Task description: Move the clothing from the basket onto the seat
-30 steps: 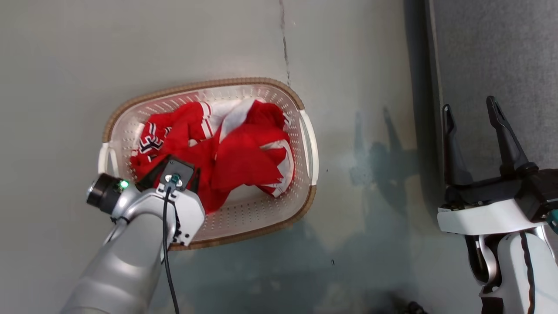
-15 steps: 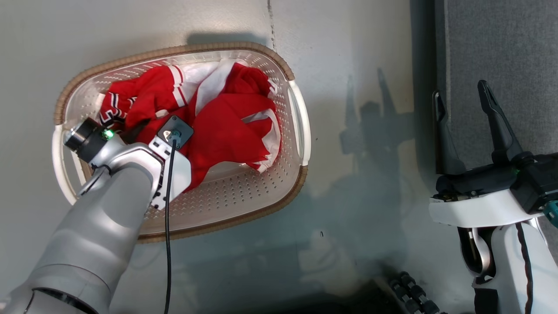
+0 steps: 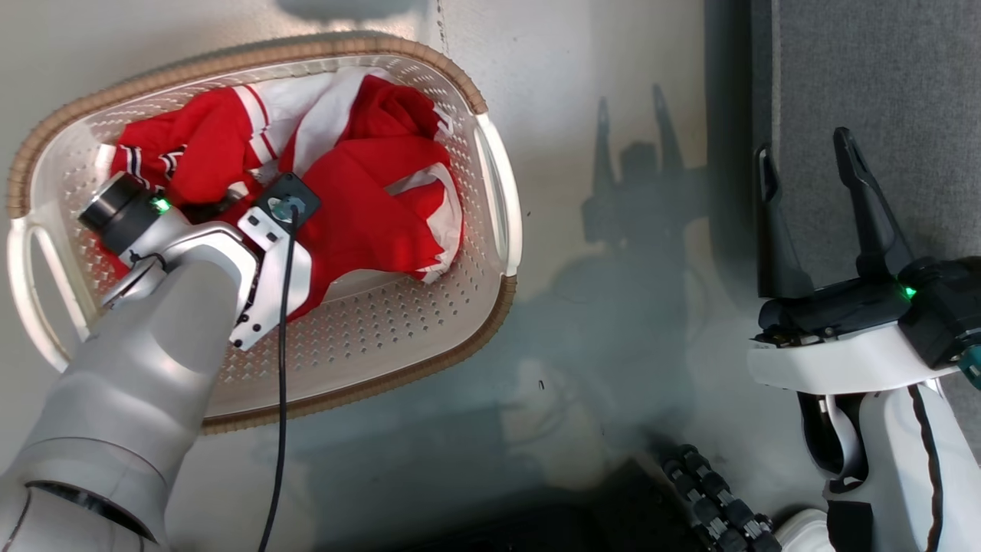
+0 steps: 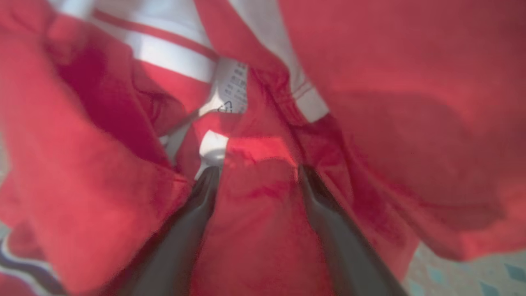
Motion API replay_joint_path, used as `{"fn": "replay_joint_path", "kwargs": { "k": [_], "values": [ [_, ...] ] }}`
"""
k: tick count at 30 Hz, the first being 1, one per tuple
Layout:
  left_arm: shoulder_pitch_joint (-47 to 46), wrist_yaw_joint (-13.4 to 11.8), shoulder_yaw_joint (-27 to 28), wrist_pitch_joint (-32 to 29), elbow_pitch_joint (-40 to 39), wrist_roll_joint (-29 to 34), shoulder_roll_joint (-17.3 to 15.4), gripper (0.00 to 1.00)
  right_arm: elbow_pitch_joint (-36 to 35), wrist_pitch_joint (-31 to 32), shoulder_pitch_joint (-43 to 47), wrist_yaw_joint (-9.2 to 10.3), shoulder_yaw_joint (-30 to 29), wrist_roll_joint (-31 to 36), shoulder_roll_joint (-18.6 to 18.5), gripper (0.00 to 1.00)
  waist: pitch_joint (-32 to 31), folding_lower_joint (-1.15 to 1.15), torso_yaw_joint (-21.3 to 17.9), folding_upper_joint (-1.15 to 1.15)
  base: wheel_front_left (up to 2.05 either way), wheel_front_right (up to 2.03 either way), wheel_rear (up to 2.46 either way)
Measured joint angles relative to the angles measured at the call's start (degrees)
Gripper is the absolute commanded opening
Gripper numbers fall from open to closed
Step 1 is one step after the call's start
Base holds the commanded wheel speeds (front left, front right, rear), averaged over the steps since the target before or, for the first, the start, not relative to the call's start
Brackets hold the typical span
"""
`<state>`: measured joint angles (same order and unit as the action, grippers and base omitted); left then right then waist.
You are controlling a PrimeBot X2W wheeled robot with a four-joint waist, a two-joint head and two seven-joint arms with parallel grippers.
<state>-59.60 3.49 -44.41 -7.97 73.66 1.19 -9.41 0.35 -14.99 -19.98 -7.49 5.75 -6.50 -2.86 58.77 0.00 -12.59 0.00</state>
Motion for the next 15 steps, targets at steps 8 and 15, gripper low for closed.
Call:
{"fn": "replay_joint_path", "kwargs": {
  "k": [8, 15],
  "values": [
    [-0.7, 0.2, 0.0, -4.0, 0.0, -1.3, -0.4, 0.72, -0.5, 0.0, 0.7, 0.0, 0.3, -0.1, 0.0, 1.0, 1.0, 0.0, 0.1, 0.0, 0.0, 0.0, 0.0],
    [-0.7, 1.0, -0.8, -2.7, 0.1, -1.9, -0.3, 0.0, 0.1, 0.0, 0.5, 0.0, -0.3, -0.2, 0.0, 1.0, 0.7, 0.0, 0.2, 0.0, 0.0, 0.0, 0.0]
  ]
}}
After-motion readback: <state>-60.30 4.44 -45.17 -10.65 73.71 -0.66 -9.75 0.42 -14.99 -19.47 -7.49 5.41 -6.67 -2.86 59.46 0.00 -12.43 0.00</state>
